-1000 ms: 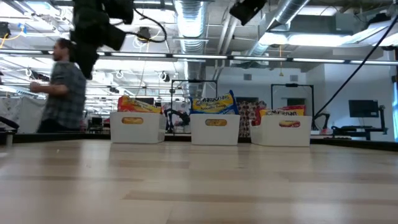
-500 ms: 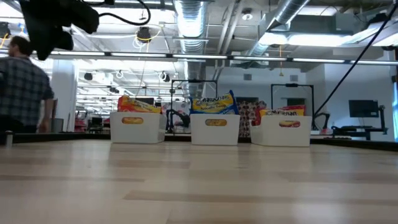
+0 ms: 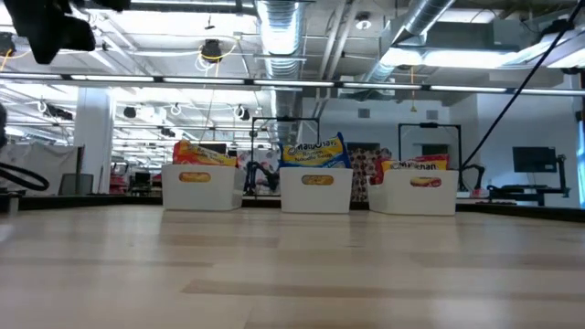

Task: Sort Maruchan noodles
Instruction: Put the red noodle pack into the right white bin

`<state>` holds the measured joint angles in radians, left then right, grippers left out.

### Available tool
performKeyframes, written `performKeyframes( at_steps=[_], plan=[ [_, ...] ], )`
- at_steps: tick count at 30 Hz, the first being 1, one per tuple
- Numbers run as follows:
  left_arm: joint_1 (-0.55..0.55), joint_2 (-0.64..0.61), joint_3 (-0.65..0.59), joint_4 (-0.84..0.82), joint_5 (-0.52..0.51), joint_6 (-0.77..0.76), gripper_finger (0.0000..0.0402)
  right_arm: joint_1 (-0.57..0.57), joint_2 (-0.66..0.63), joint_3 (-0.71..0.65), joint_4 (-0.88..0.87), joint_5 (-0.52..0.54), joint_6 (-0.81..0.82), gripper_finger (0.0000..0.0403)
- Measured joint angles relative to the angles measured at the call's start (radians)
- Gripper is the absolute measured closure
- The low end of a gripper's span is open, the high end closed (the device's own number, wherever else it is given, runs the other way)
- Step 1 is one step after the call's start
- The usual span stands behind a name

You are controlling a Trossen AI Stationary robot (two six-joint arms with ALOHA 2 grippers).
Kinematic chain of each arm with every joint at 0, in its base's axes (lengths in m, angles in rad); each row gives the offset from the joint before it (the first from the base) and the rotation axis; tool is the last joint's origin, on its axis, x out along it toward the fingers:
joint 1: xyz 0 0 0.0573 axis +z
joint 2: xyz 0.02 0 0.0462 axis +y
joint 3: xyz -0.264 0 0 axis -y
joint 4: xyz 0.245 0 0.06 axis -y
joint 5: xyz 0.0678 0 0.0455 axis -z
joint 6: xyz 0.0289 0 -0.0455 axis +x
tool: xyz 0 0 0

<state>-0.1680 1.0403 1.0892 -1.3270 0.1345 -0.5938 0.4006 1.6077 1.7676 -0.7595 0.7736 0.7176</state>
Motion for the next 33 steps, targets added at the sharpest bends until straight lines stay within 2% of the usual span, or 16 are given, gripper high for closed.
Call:
performKeyframes(
  at_steps=[4, 10, 14, 20, 25, 33],
  plan=[
    [-0.15, -0.039, -0.063, 0.172, -0.047, -0.107, 0.0229, 0.045, -0.001, -0.04, -0.019, -0.116, 0.164, 0.0222],
    [-0.321, -0.06, -0.229, 0.405, -0.058, -0.301, 0.023, 0.097, 0.001, -0.112, -0.016, -0.181, 0.366, 0.0224],
    [-0.4, -0.059, -0.338, 0.594, -0.044, -0.387, 0.023, 0.117, 0.001, -0.125, -0.009, -0.208, 0.411, 0.0222],
    [-0.438, -0.058, -0.438, 0.819, -0.04, -0.446, 0.023, 0.115, 0.0, -0.145, -0.01, -0.228, 0.438, 0.0222],
    [-0.443, -0.017, -0.442, 0.853, -0.051, -0.447, 0.023, 0.111, 0.0, -0.175, -0.007, -0.228, 0.438, 0.0222],
    [-0.467, 0.143, -0.442, 0.947, -0.038, -0.396, 0.023, 0.091, 0.0, -0.182, -0.004, -0.229, 0.437, 0.0223]
  ],
)
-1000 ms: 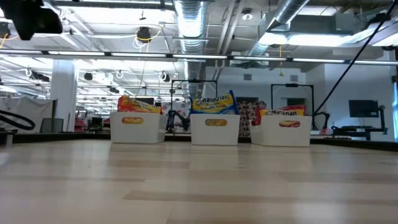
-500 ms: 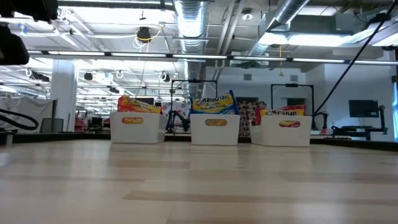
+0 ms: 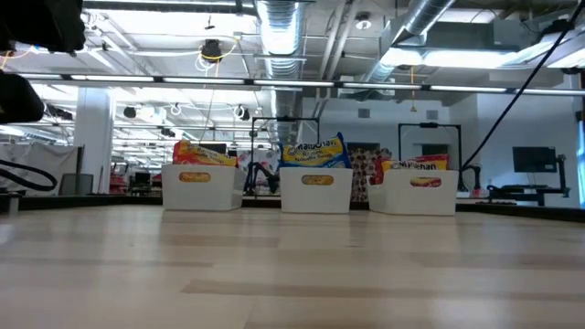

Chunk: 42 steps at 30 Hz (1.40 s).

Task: Sort Maruchan noodles
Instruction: Put the red noodle pack into the right white bin

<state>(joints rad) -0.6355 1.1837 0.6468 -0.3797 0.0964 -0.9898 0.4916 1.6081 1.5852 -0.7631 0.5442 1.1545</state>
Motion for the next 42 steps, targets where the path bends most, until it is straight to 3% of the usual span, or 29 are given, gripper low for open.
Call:
performKeyframes(
  at_steps=[14, 34, 42],
  plan=[
    [-0.005, 0.249, 0.0, 0.25, 0.203, 0.036, 0.023, -0.018, 0.0, 0.0, 0.0, -0.002, -0.003, 0.0223],
    [-0.028, 0.305, 0.0, 0.277, 0.161, 0.039, 0.023, -0.008, 0.0, 0.0, 0.001, -0.008, -0.002, 0.0223],
    [-0.029, 0.391, 0.0, 0.407, 0.237, 0.031, 0.0237, -0.008, 0.0, 0.0, 0.0, -0.008, -0.002, 0.0223]
  ],
)
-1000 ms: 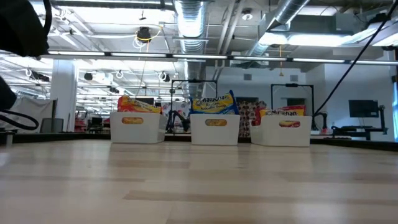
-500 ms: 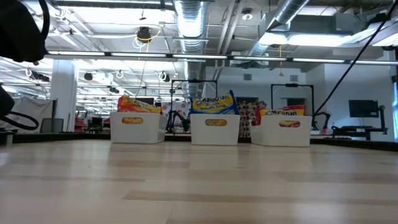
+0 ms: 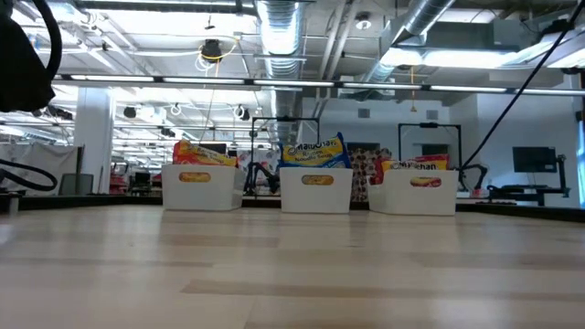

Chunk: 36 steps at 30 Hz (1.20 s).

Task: Sort Maruchan noodles
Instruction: Put the red noodle pack into the right white bin

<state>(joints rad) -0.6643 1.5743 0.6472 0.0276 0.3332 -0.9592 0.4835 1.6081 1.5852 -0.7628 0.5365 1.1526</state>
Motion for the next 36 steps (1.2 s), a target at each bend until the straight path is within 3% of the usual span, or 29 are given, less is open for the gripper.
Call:
performKeyframes(
  at_steps=[4, 11, 18, 29, 36],
  plan=[
    [0.0, -0.005, 0.0, -0.008, 0.0, 0.001, 0.0276, 0.0, 0.0, 0.0, 0.0, 0.0, 0.0, 0.0223],
    [0.0, -0.005, 0.0, -0.003, -0.001, -0.009, 0.0392, 0.001, 0.0, 0.0, 0.0, -0.011, 0.025, 0.0223],
    [0.016, -0.026, 0.0, 0.026, -0.006, 0.012, 0.0401, 0.001, 0.0, 0.0, 0.0, -0.018, 0.025, 0.0223],
    [0.148, -0.197, 0.0, -0.04, -0.017, 0.163, 0.0401, -0.024, 0.0, 0.0, 0.0, -0.023, -0.045, 0.0223],
    [0.246, -0.298, 0.0, -0.135, -0.027, 0.266, 0.0402, -0.083, 0.0, 0.0, 0.0, -0.187, -0.305, 0.0223]
  ],
)
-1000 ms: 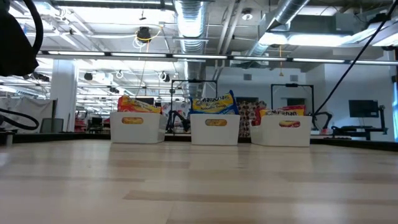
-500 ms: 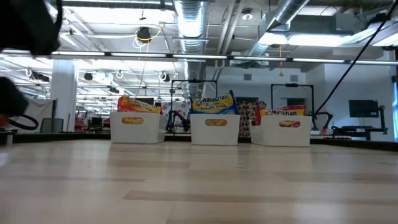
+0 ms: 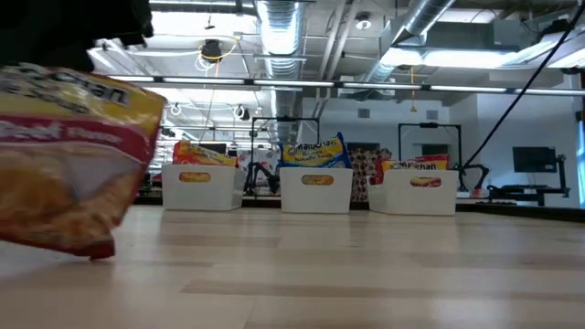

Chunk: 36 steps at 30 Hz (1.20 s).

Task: Sort Maruchan noodles
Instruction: Put the red noodle pack into the right white bin

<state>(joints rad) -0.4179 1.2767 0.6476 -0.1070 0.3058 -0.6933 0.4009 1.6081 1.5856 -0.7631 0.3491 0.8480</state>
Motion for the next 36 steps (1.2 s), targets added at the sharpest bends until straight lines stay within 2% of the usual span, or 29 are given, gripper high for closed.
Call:
performKeyframes(
  at_steps=[8, 16, 21, 30, 36],
  plan=[
    [0.1, -0.055, 0.0, -0.026, 0.001, 0.054, 0.0401, -0.078, 0.0, 0.0, 0.036, 0.044, -0.248, 0.0223],
    [0.169, -0.068, 0.013, -0.054, 0.005, 0.112, 0.0401, -0.142, 0.0, 0.0, 0.058, 0.04, -0.315, 0.0204],
    [0.213, -0.068, 0.09, -0.159, 0.005, 0.217, 0.0401, -0.178, 0.0, 0.0, 0.061, -0.069, -0.413, 0.0187],
    [0.311, -0.067, 0.239, -0.298, 0.003, 0.389, 0.0401, -0.266, 0.015, 0.002, 0.155, -0.236, -0.605, 0.0188],
    [0.345, -0.066, 0.33, -0.362, -0.056, 0.484, 0.0401, -0.302, 0.066, 0.005, 0.218, -0.349, -0.704, 0.0188]
  ],
)
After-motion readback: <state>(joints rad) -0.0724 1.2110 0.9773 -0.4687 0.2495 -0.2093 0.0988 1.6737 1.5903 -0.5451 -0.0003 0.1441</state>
